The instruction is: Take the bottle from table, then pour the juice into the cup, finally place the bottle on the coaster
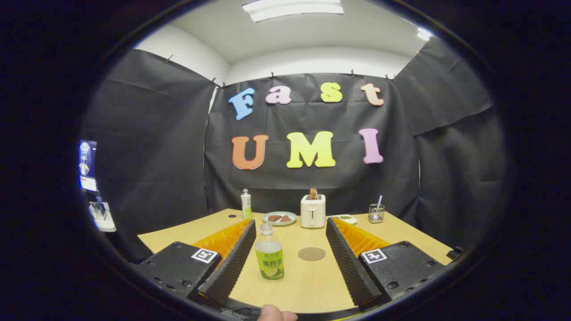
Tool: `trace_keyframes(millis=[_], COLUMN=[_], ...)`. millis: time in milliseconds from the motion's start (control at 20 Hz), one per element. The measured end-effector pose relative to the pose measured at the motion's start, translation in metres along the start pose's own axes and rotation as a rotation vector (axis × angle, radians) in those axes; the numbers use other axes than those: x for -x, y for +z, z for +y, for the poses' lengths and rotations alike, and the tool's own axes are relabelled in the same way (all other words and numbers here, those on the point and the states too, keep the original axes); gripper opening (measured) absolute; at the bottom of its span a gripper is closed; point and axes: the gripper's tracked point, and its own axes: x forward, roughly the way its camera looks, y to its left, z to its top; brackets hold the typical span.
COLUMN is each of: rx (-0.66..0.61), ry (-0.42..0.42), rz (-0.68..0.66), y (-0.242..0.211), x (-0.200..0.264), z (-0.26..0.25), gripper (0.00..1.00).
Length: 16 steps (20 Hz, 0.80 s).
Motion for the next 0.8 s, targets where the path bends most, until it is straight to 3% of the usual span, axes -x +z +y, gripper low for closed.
trace_keyframes(millis=[800], rx=[0.014], ry=[-0.01], rz=[0.027], y=[-0.016], x=[-0.008], z=[0.008], gripper=[1.0])
